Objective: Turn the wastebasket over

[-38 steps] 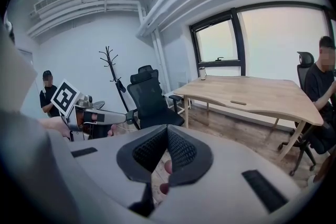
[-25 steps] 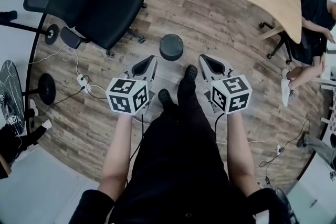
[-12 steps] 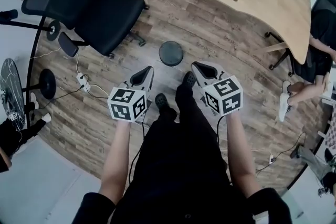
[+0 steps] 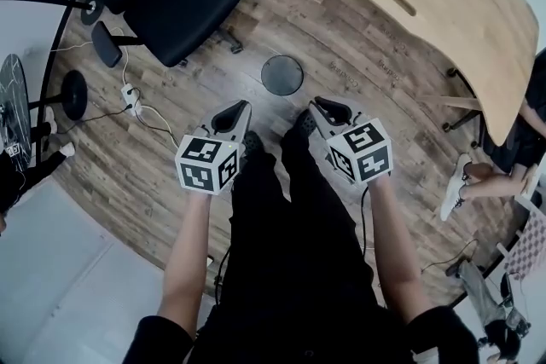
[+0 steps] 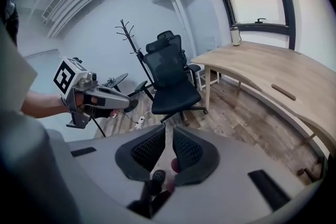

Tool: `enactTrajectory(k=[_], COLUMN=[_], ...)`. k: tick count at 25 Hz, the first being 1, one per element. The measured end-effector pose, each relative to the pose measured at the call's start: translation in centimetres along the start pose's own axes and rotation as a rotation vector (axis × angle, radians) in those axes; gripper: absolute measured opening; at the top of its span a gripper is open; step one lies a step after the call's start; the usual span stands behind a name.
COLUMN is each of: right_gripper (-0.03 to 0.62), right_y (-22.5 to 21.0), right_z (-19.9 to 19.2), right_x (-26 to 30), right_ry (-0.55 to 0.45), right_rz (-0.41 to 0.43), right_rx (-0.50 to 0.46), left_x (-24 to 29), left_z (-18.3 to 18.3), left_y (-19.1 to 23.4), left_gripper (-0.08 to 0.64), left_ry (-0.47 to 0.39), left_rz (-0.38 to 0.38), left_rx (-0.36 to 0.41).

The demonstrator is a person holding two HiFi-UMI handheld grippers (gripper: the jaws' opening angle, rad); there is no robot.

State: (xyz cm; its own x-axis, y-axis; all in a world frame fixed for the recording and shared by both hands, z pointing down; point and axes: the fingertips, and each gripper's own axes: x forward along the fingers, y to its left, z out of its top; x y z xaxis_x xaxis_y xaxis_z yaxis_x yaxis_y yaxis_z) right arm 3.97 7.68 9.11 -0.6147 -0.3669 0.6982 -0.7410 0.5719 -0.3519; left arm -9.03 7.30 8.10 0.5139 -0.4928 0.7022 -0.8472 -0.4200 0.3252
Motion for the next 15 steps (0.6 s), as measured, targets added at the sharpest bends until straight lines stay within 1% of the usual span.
enactTrajectory(k=[3, 6, 7, 9, 12, 15], right_gripper=[0.037, 0.038, 0.048, 0.106, 0.111, 0.121], right_y=[-0.1, -0.6, -0.7, -0.9, -1.2, -1.5], right_z=[-0.6, -0.9, -1.1, -1.6, -2.5, -3.4], right_x=[0.9, 2.0, 2.3, 3.1, 4.1, 5.7], right_ry=[0.036, 0.071, 0.082, 0.102, 0.128, 0.145], right_rz=[0.017, 0.016, 0.015, 0.011, -0.005, -0.014], right_rx=[-0.001, -0.009, -0.007, 0.0, 0.019, 0.06], left_x=[0.4, 1.2, 1.5, 2.5, 4.0, 5.5], left_z=[-0.5, -0.6, -0.8, -1.3, -2.3, -3.2], left_y=[0.0, 0.5, 0.7, 1.1, 1.5, 2.5], left_gripper=[0.02, 0.02, 0.02, 0.02, 0.02, 0.02], left_ry=[0.01, 0.011, 0.014, 0.026, 0.05, 0.085], left_rz=[0.002, 0.004, 0.0, -0.012, -0.04, -0.059], left_rx=[-0.023, -0.035, -0.037, -0.041, -0.043, -0.027])
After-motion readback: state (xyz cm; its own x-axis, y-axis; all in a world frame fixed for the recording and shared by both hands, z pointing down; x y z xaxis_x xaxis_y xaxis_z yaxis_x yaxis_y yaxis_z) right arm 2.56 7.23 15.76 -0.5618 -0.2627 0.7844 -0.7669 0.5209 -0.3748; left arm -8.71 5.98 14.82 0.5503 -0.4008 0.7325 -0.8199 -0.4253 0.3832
